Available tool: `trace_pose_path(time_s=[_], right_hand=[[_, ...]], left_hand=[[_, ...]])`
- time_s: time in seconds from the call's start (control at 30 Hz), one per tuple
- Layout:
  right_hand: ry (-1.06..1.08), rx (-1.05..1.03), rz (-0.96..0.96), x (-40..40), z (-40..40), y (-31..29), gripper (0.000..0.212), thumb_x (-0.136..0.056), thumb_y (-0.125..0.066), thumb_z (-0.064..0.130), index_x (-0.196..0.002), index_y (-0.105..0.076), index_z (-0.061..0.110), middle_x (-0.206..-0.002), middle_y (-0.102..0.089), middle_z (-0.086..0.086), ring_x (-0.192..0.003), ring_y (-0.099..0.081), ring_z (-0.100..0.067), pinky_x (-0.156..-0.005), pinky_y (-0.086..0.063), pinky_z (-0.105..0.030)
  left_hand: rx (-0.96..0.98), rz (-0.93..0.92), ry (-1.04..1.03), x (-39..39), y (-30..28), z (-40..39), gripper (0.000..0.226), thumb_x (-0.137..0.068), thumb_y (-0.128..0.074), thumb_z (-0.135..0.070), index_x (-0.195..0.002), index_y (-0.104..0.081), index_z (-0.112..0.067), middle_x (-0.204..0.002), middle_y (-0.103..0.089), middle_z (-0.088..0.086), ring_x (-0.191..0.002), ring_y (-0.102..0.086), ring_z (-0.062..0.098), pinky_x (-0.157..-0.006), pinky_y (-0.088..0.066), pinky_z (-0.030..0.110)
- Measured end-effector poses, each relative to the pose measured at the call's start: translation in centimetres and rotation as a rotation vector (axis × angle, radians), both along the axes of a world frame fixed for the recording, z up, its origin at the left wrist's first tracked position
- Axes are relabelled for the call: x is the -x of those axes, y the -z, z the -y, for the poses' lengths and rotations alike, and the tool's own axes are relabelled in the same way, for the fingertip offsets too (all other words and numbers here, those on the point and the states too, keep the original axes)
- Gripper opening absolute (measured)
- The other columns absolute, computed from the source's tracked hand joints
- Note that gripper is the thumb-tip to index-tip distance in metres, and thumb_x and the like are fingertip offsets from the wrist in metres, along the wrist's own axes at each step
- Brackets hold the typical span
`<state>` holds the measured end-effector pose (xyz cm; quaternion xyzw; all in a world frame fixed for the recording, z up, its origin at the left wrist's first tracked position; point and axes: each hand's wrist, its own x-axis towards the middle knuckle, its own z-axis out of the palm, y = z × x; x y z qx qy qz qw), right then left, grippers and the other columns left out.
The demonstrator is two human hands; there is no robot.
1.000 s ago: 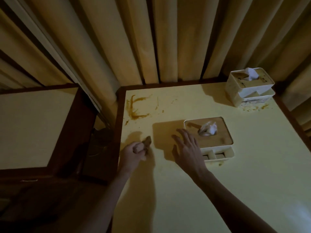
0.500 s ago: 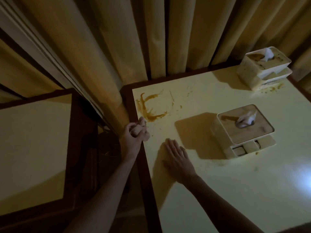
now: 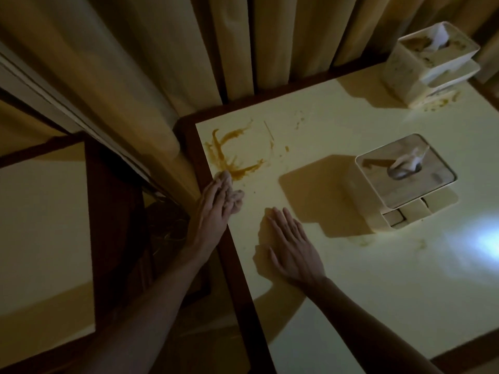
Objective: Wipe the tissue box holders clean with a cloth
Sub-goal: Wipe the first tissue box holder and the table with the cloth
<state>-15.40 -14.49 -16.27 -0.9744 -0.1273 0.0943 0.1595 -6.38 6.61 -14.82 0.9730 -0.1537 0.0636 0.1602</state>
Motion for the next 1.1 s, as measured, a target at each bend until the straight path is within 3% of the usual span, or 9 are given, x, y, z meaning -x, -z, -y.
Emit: trace_pose_path(time_s=[0.13, 0.2, 0.33, 0.47, 0.57, 0.73, 0.87, 0.97, 1.1], right_hand=[[-0.015, -0.018, 0.023, 0.1, 0.0, 0.5, 0.069, -0.096, -0.030, 0.047, -0.152, -0.013, 0.010, -0.159, -0.009, -0.010, -0.148, -0.002, -0.023, -0.118, -0.007, -0.040], [-0.014, -0.018, 0.032, 0.1, -0.1, 0.5, 0.067, -0.097, -0.029, 0.046, -0.152, -0.012, 0.011, -0.159, -0.009, -0.009, -0.148, -0.002, -0.023, -0.118, -0.007, -0.040], [-0.011, -0.032, 0.060, 0.1, -0.2, 0.5, 0.065, -0.098, -0.028, 0.045, -0.151, -0.014, 0.010, -0.158, -0.011, -0.010, -0.147, -0.005, -0.024, -0.118, -0.007, -0.040], [-0.002, -0.012, 0.093, 0.1, -0.3, 0.7, 0.066, -0.096, -0.032, 0.045, -0.151, -0.017, 0.009, -0.157, -0.015, -0.011, -0.146, -0.010, -0.025, -0.117, -0.008, -0.039], [-0.005, -0.010, 0.102, 0.2, -0.2, 1.0, 0.067, -0.096, -0.032, 0.045, -0.151, -0.018, 0.009, -0.157, -0.016, -0.011, -0.146, -0.012, -0.026, -0.116, -0.009, -0.040], [-0.017, -0.028, 0.076, 0.1, -0.2, 0.9, 0.067, -0.096, -0.031, 0.044, -0.151, -0.019, 0.009, -0.158, -0.015, -0.011, -0.147, -0.010, -0.026, -0.117, -0.009, -0.040], [-0.022, -0.015, 0.044, 0.1, -0.1, 0.7, 0.067, -0.096, -0.030, 0.045, -0.151, -0.018, 0.009, -0.159, -0.013, -0.011, -0.147, -0.009, -0.026, -0.115, -0.011, -0.041], [-0.019, -0.012, 0.045, 0.1, -0.1, 0.5, 0.066, -0.097, -0.029, 0.045, -0.151, -0.018, 0.009, -0.159, -0.013, -0.011, -0.147, -0.010, -0.027, -0.115, -0.012, -0.042], [-0.011, -0.009, 0.061, 0.2, 0.0, 0.2, 0.067, -0.095, -0.031, 0.045, -0.150, -0.022, 0.007, -0.157, -0.017, -0.012, -0.146, -0.014, -0.028, -0.114, -0.013, -0.041]], left_hand=[[0.027, -0.192, 0.016, -1.1, -0.2, 0.9, 0.050, -0.103, -0.028, -0.035, -0.148, -0.030, -0.013, -0.157, -0.023, 0.006, -0.146, -0.015, 0.020, -0.120, -0.011, 0.031], [-0.058, -0.171, 0.114, -2.5, 0.4, 1.3, 0.058, -0.103, -0.015, -0.042, -0.148, -0.028, -0.009, -0.158, -0.019, 0.007, -0.147, -0.012, 0.019, -0.120, -0.010, 0.032], [-0.246, -0.137, 0.337, -7.0, 0.6, 3.5, 0.061, -0.102, -0.015, -0.037, -0.143, -0.033, 0.003, -0.155, -0.024, 0.015, -0.145, -0.016, 0.023, -0.118, -0.010, 0.031], [-0.438, -0.114, 0.469, -10.4, 0.5, 9.3, 0.077, -0.092, 0.021, -0.035, -0.148, -0.016, 0.003, -0.158, -0.007, 0.019, -0.147, 0.005, 0.030, -0.119, -0.003, 0.044], [-0.447, -0.150, 0.417, -11.2, -0.4, 15.0, 0.054, -0.101, -0.006, -0.027, -0.149, -0.013, -0.001, -0.158, -0.004, 0.018, -0.145, 0.007, 0.034, -0.119, 0.000, 0.047], [-0.353, -0.302, 0.239, -11.5, -0.4, 17.9, 0.063, -0.103, -0.022, -0.040, -0.151, -0.002, -0.005, -0.158, 0.008, 0.017, -0.145, 0.009, 0.036, -0.119, 0.000, 0.047], [-0.296, -0.275, 0.084, -9.0, 0.6, 13.3, 0.062, -0.102, -0.021, -0.037, -0.149, -0.007, 0.000, -0.157, 0.006, 0.021, -0.145, 0.008, 0.037, -0.119, -0.003, 0.048], [-0.384, -0.240, -0.066, -6.6, 1.8, 7.0, 0.071, -0.095, 0.001, -0.042, -0.148, -0.015, 0.003, -0.156, 0.000, 0.026, -0.145, 0.004, 0.039, -0.117, -0.009, 0.053], [-0.350, -0.278, -0.175, -5.0, 0.8, 4.6, 0.064, -0.100, -0.030, -0.035, -0.148, -0.014, 0.004, -0.156, 0.000, 0.025, -0.144, -0.004, 0.041, -0.117, -0.009, 0.049]])
